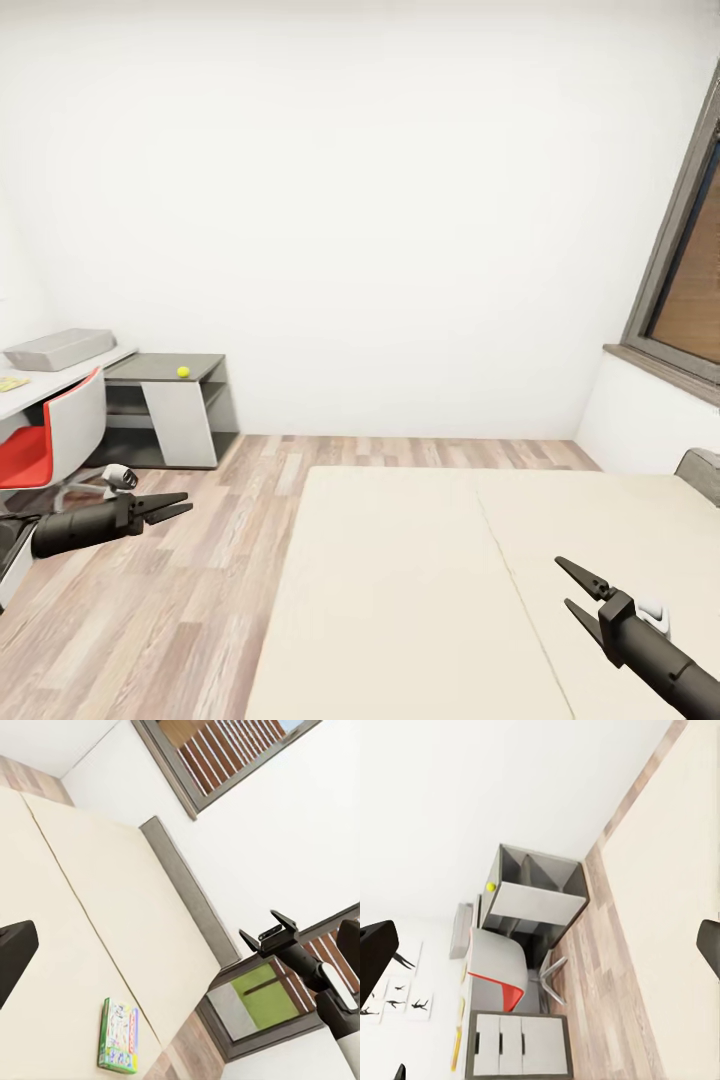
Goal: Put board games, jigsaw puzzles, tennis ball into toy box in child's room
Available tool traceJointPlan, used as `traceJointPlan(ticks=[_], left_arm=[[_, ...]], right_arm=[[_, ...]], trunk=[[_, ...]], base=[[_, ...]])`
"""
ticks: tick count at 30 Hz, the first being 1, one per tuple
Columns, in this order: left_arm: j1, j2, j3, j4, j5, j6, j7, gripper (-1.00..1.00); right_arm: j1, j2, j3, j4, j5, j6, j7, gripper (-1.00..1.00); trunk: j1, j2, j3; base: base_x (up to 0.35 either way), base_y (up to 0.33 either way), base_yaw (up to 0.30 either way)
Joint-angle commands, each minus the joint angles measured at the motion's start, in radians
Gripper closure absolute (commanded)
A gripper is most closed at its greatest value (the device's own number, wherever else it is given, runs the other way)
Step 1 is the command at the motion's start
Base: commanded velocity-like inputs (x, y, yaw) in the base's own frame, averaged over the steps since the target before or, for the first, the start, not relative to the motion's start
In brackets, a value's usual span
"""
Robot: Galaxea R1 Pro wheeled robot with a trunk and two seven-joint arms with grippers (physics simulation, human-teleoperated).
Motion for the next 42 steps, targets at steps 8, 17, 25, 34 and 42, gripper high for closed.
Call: traceJointPlan(ticks=[8, 17, 25, 34, 42], left_arm=[[0.000, 0.000, 0.000, 0.000, 0.000, 0.011, -0.005, -1.00], [0.000, 0.000, 0.000, 0.000, 0.000, 0.011, -0.005, -1.00], [0.000, 0.000, 0.000, 0.000, 0.000, 0.011, -0.005, -1.00], [0.000, 0.000, 0.000, 0.000, 0.000, 0.011, -0.005, -1.00], [0.000, 0.000, 0.000, 0.000, 0.000, 0.011, -0.005, -1.00]], right_arm=[[0.000, 0.000, -0.001, 0.000, 0.008, 0.003, 0.008, -1.00], [0.000, 0.000, -0.001, 0.000, 0.008, 0.003, 0.008, -1.00], [0.000, 0.000, -0.001, 0.000, 0.008, 0.003, 0.008, -1.00], [0.000, 0.000, -0.001, 0.000, 0.008, 0.003, 0.008, -1.00], [0.000, 0.000, -0.001, 0.000, 0.008, 0.003, 0.008, -1.00]], trunk=[[0.000, 0.000, 0.000], [0.000, 0.000, 0.000], [0.000, 0.000, 0.000], [0.000, 0.000, 0.000], [0.000, 0.000, 0.000]], base=[[0.000, -0.069, -0.141], [0.000, -0.010, -0.071], [0.000, -0.002, -0.012], [0.000, 0.000, -0.002], [-0.025, -0.034, 0.000]])
